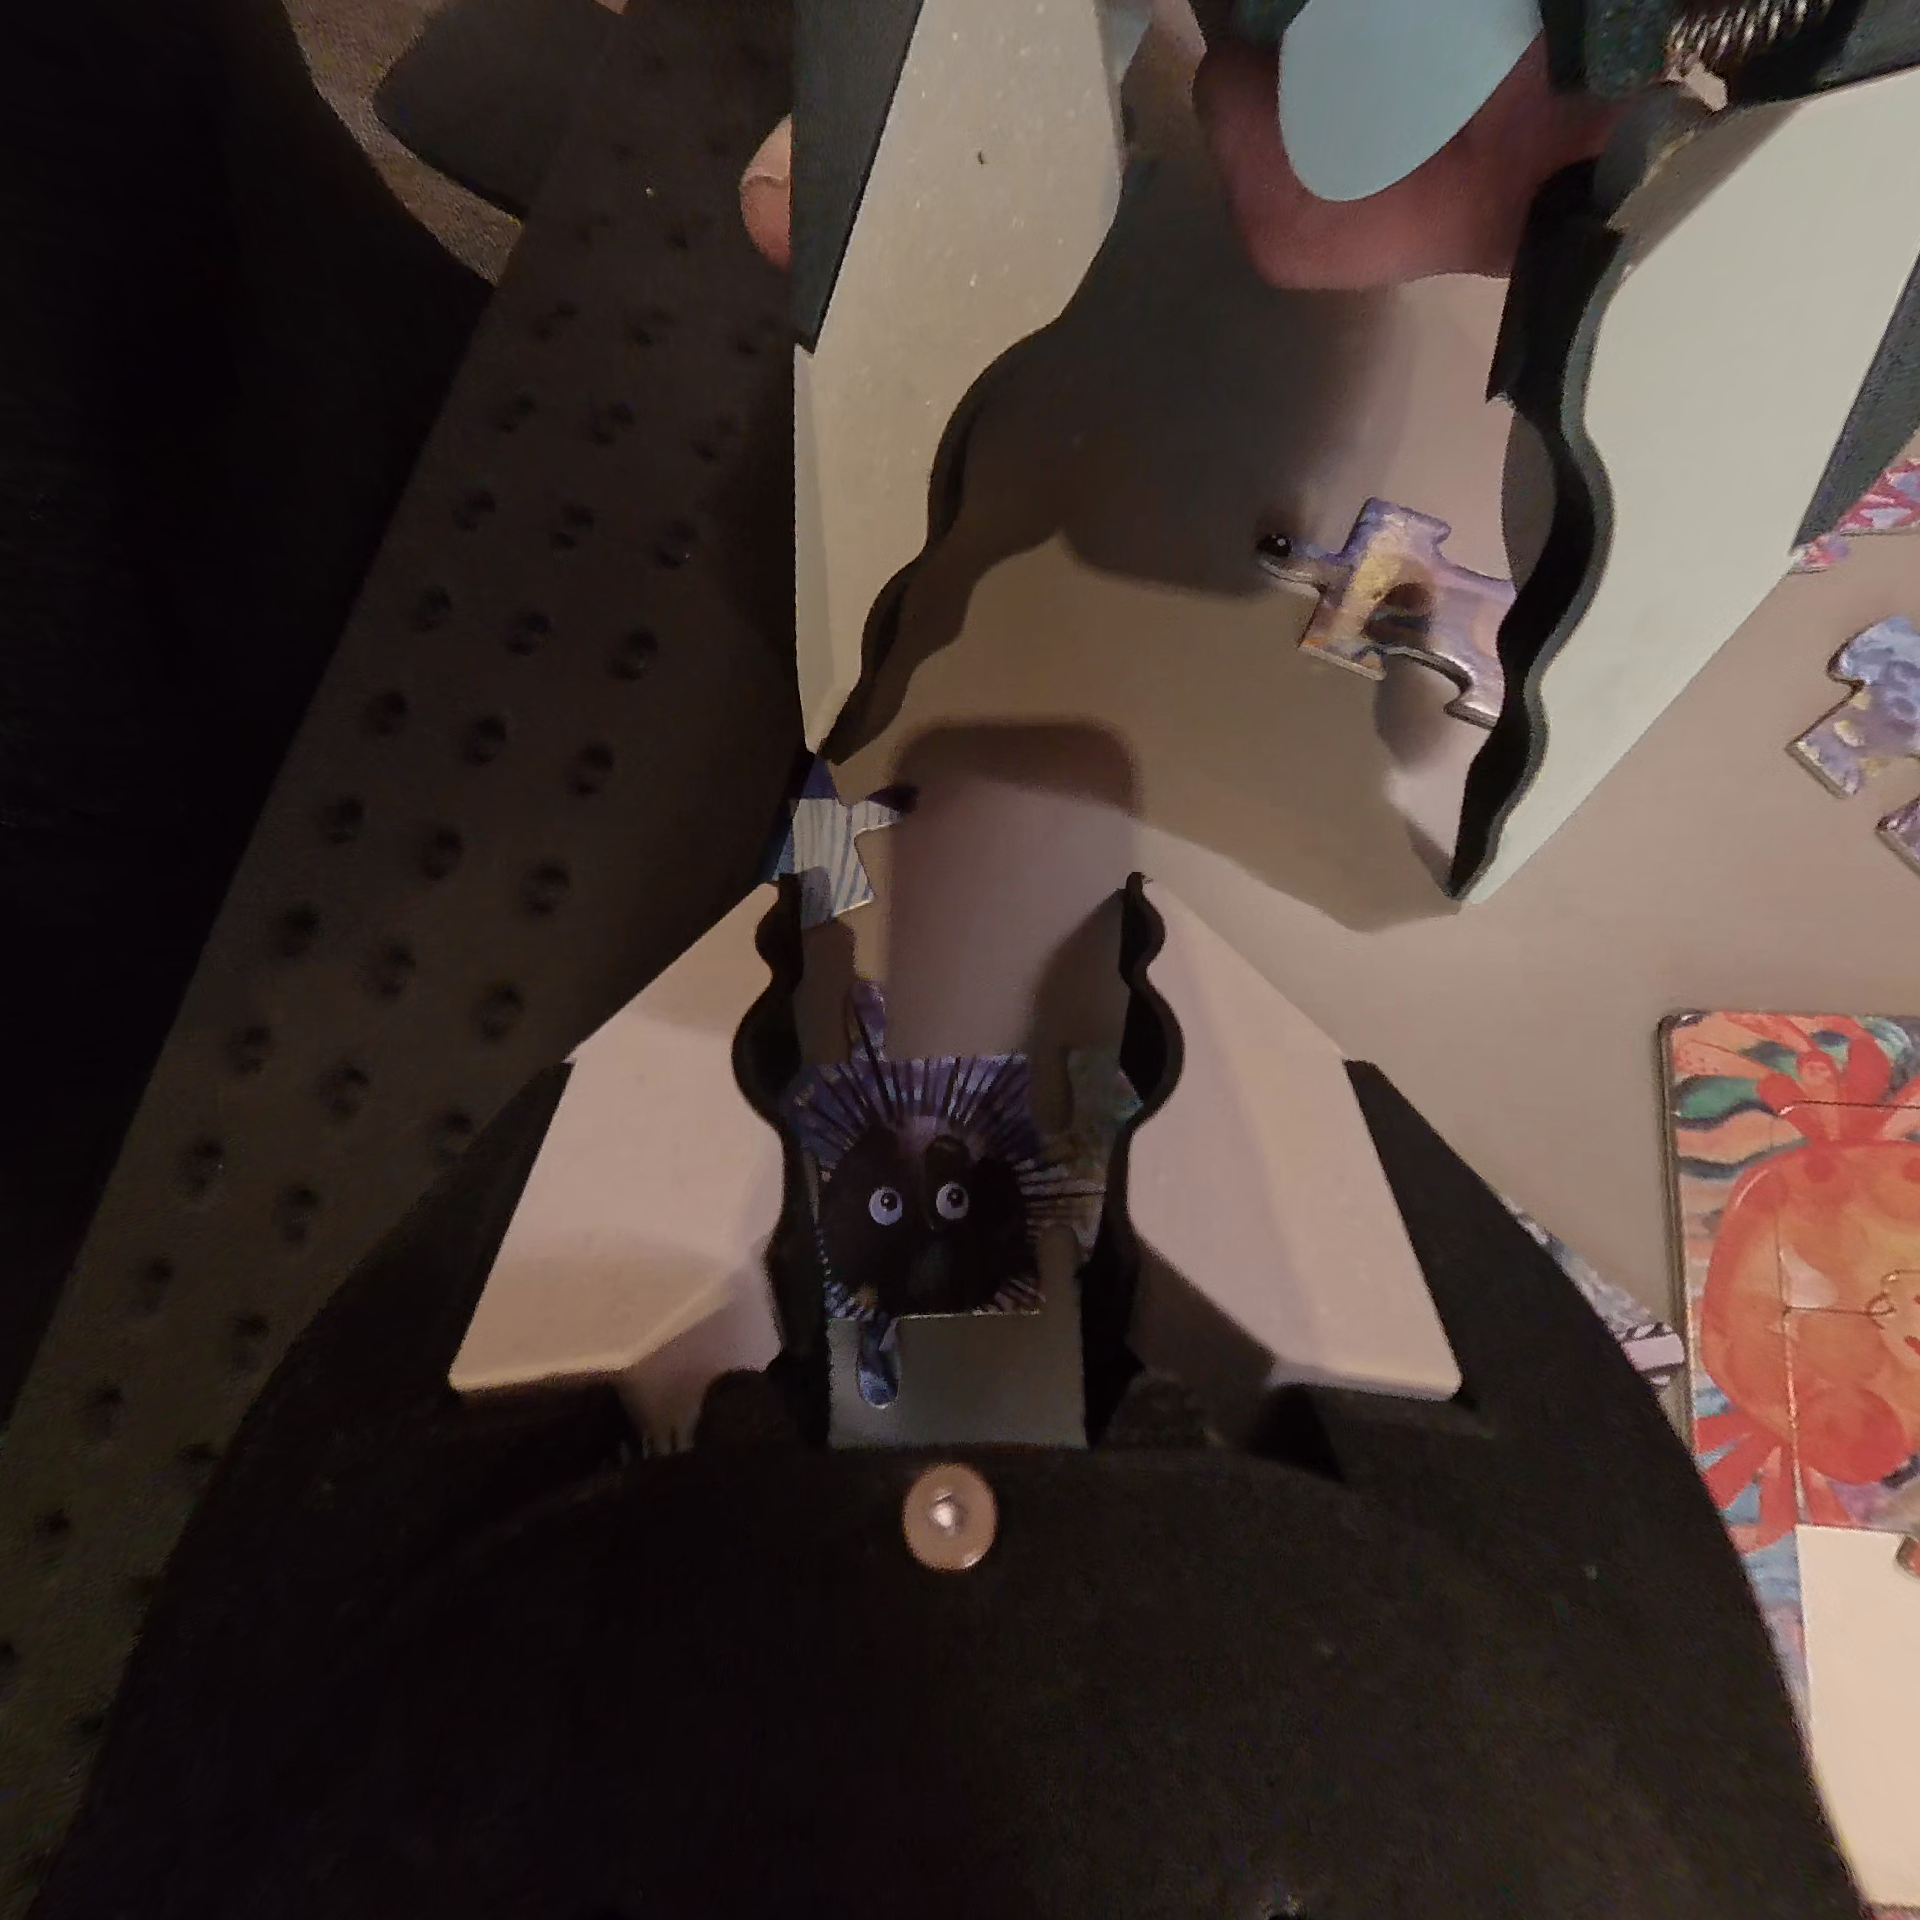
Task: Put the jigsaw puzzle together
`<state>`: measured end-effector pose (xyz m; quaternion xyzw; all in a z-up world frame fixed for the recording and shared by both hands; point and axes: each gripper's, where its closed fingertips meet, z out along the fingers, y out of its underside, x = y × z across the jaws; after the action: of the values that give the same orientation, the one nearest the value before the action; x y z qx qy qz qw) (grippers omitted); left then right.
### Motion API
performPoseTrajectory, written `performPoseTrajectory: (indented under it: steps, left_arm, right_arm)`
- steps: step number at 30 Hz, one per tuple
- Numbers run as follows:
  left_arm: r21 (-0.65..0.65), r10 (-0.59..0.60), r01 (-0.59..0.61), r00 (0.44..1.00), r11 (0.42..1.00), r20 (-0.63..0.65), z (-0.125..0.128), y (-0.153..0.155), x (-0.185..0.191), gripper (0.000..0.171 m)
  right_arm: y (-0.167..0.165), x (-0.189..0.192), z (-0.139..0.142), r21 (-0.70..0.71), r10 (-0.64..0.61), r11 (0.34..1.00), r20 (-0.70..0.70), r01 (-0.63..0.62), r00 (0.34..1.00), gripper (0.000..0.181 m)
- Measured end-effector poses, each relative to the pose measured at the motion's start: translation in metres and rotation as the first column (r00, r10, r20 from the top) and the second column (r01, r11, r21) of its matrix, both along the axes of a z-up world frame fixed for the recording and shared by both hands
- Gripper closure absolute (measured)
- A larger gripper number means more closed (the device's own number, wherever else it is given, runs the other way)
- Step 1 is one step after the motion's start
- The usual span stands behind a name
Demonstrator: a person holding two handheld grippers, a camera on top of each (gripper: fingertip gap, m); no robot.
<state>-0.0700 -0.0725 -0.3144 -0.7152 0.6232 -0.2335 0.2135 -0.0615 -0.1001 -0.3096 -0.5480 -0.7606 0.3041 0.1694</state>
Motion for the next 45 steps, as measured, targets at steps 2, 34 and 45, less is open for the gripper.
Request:
performPoseTrajectory:
  steps: [2, 34, 45]
  left_arm:
    - [-0.007, 0.009, -0.009, 1.000, 1.000, 0.004, 0.001, -0.002, 0.000, 0.058]
    - [0.036, 0.133, -0.135, 0.990, 0.990, 0.049, 0.011, -0.021, -0.017, 0.080]
    - [0.046, 0.158, -0.160, 0.986, 0.986, 0.050, 0.013, -0.028, -0.018, 0.082]
  right_arm:
    - [0.000, -0.002, -0.001, 0.043, -0.001, 0.999, -0.008, 0.001, 1.000, 0.123]
    - [-0.001, 0.011, 0.005, 0.091, 0.049, 0.994, 0.035, -0.052, 0.998, 0.113]
    - [0.030, 0.001, 0.000, 0.161, -0.068, 0.985, -0.021, 0.070, 0.997, 0.157]
